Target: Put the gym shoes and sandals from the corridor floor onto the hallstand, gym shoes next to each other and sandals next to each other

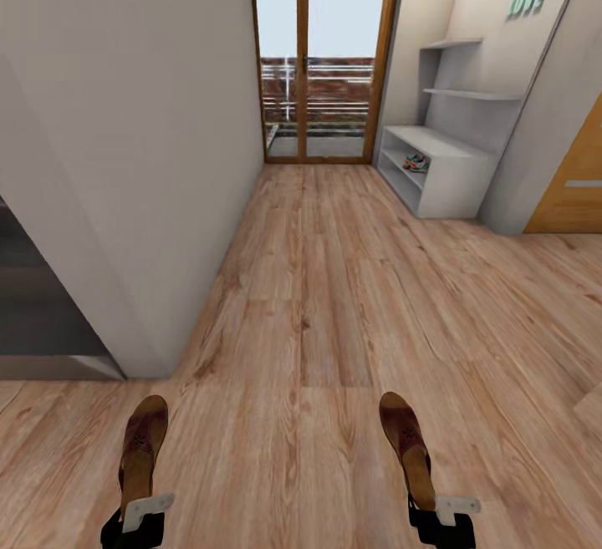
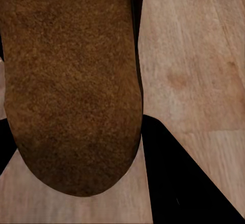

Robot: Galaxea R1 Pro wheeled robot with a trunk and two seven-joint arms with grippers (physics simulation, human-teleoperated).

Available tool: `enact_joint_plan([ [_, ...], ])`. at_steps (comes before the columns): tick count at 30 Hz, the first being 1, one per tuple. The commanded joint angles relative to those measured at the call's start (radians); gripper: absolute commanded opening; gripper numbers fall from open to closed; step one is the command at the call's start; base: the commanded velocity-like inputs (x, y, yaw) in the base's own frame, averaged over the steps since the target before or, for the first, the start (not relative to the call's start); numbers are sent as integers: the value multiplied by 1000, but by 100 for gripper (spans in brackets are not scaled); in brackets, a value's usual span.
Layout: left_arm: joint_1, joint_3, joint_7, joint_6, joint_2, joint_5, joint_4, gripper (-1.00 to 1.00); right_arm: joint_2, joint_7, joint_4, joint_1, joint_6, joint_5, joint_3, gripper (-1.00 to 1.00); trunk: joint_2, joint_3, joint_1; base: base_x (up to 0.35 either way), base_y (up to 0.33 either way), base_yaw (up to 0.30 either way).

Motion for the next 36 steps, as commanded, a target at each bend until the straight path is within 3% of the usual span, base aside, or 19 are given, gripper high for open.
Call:
enact_joint_plan([
  [1, -1, 0, 0, -2, 0, 2, 0, -100, 0, -2, 1, -1, -3, 6, -6, -100, 0, -1, 0, 338, 0, 0],
  [22, -1, 0, -2, -2, 0, -4, 19, -100, 0, -2, 1, -1, -3, 6, -6, -100, 0, -1, 0, 338, 0, -1],
  [32, -1, 0, -2, -2, -2, -4, 19, -100, 0, -2, 1, -1, -2, 6, -6, -100, 0, -1, 0, 338, 0, -246],
  [36, -1, -1, -19, -2, -6, -34, 20, -100, 0, -2, 1, -1, -3, 5, -6, -100, 0, -1, 0, 338, 0, -250],
])
